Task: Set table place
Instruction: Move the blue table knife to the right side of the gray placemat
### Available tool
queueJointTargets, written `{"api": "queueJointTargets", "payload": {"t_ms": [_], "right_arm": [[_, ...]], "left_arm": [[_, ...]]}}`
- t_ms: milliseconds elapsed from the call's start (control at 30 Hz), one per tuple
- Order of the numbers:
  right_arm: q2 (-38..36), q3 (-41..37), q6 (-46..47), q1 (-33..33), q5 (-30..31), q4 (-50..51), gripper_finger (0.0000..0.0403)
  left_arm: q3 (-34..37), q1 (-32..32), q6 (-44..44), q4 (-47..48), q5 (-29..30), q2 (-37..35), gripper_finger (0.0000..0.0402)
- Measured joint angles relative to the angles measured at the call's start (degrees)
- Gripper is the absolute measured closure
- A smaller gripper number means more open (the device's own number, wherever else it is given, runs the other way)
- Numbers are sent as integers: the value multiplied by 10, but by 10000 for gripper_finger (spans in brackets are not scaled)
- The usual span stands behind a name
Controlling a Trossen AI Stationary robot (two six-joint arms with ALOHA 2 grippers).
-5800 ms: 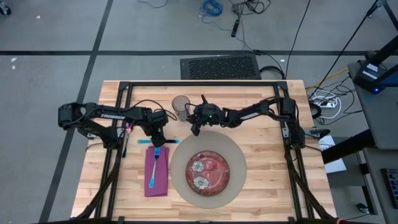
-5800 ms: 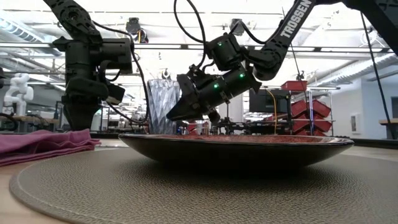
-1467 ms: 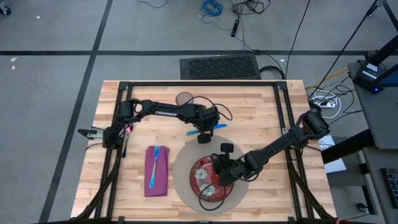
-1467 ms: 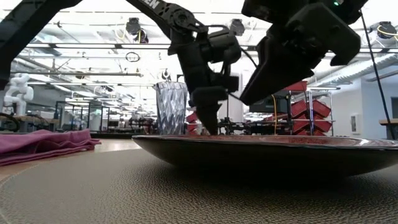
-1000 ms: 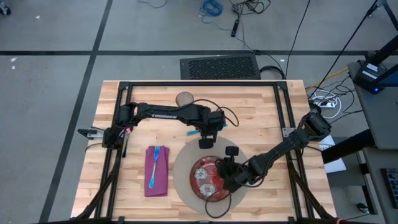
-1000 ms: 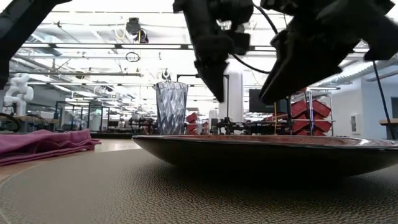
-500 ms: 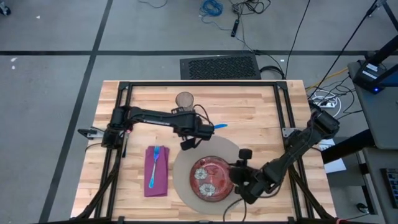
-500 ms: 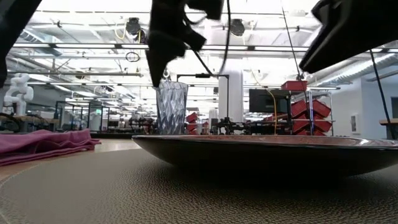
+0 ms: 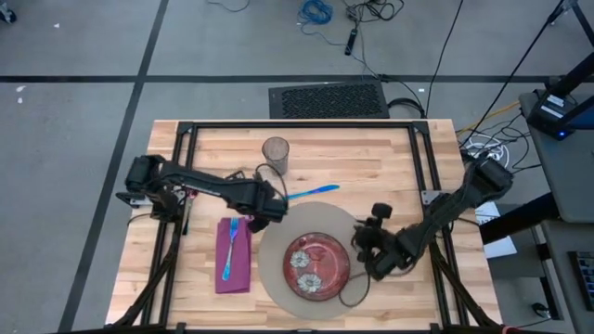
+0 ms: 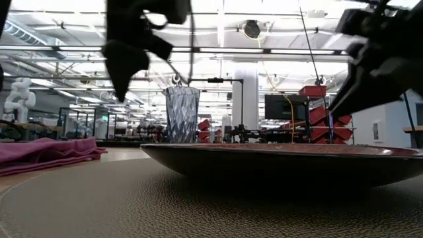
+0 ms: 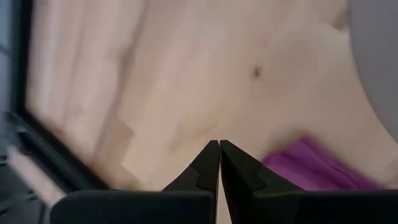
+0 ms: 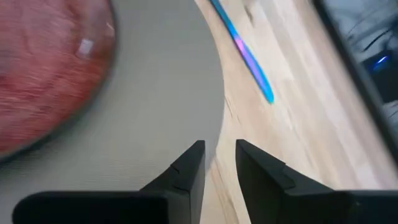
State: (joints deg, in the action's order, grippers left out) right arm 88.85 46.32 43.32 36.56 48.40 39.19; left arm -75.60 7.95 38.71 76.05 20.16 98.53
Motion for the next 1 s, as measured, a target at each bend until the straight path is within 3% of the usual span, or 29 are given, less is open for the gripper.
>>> {"api": "queueJointTargets", "payload": {"t_ms": [133, 267, 400, 500, 733, 1000], "right_arm": [[-58, -74, -93, -76, -77, -131, 328], [-112, -117, -223, -175, -216, -249, 328], [-138, -121, -327, -279, -374, -299, 328], [-141, -121, -377, -346, -448, -319, 328], [-104, -107, -431, -466, -539, -333, 328], [10, -60, -451, -494, -569, -412, 328]], "left_arm": [[80, 18, 41, -33, -9, -40, 402], [131, 32, 73, -57, -26, -66, 402], [154, 47, 87, -89, -36, -76, 402], [159, 59, 90, -115, -36, -79, 402], [161, 75, 72, -173, -17, -79, 401], [160, 20, -20, -302, 1, -78, 401]]}}
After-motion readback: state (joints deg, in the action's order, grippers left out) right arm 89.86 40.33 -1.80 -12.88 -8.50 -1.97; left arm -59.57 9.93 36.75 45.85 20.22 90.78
